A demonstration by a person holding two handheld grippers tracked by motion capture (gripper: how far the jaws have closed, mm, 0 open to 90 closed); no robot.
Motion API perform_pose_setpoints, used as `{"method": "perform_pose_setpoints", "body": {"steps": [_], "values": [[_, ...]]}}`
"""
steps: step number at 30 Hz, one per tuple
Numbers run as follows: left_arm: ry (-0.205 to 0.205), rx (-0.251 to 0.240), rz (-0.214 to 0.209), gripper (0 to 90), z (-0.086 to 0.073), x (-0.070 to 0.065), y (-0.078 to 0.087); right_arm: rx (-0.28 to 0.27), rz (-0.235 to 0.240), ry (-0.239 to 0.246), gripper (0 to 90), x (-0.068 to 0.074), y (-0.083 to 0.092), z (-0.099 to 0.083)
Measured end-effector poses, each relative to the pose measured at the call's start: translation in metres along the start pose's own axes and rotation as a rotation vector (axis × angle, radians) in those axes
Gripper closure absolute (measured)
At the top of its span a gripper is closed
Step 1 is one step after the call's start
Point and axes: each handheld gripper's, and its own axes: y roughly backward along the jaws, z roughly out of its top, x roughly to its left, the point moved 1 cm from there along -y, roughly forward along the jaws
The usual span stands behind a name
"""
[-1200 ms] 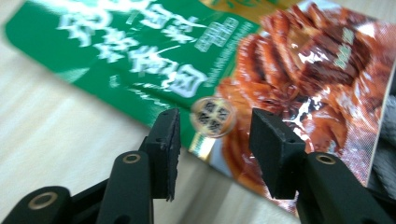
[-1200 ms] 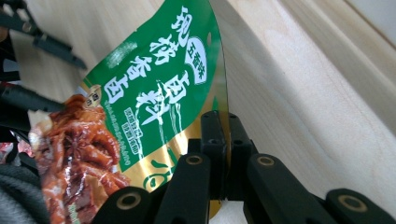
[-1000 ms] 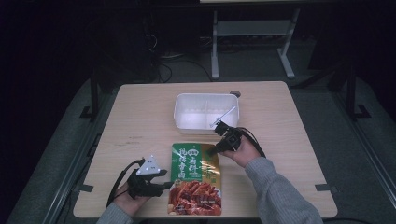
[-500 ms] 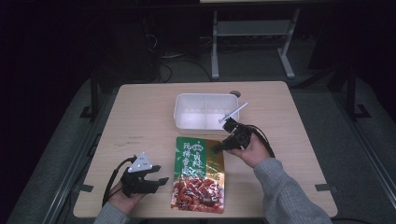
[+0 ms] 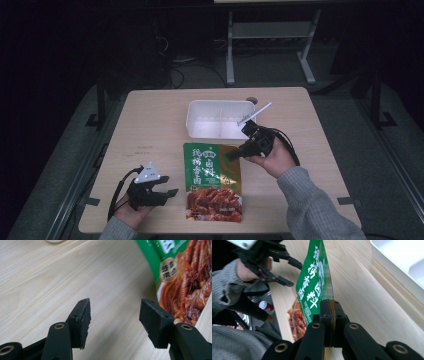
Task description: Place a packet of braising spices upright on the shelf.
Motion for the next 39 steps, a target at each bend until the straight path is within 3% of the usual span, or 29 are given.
{"method": "perform_pose_setpoints", "body": {"steps": [14, 19, 29, 39], "values": [[0.022, -0.01, 0.014, 40.8, -0.002, 0.004, 0.002, -0.051, 0.017, 0.095, 89.8, 0.039, 0.037, 0.02], [0.029, -0.012, 0.015, 40.7, -0.002, 0.005, 0.003, -0.076, 0.016, 0.114, 89.8, 0.047, 0.05, 0.029], [0.032, -0.014, 0.017, 40.5, -0.003, 0.007, 0.003, -0.136, -0.049, 0.087, 90.0, 0.04, 0.074, 0.046], [0.032, -0.013, 0.015, 40.4, -0.003, 0.007, 0.003, -0.182, -0.092, 0.088, 90.0, 0.042, 0.082, 0.07]]}}
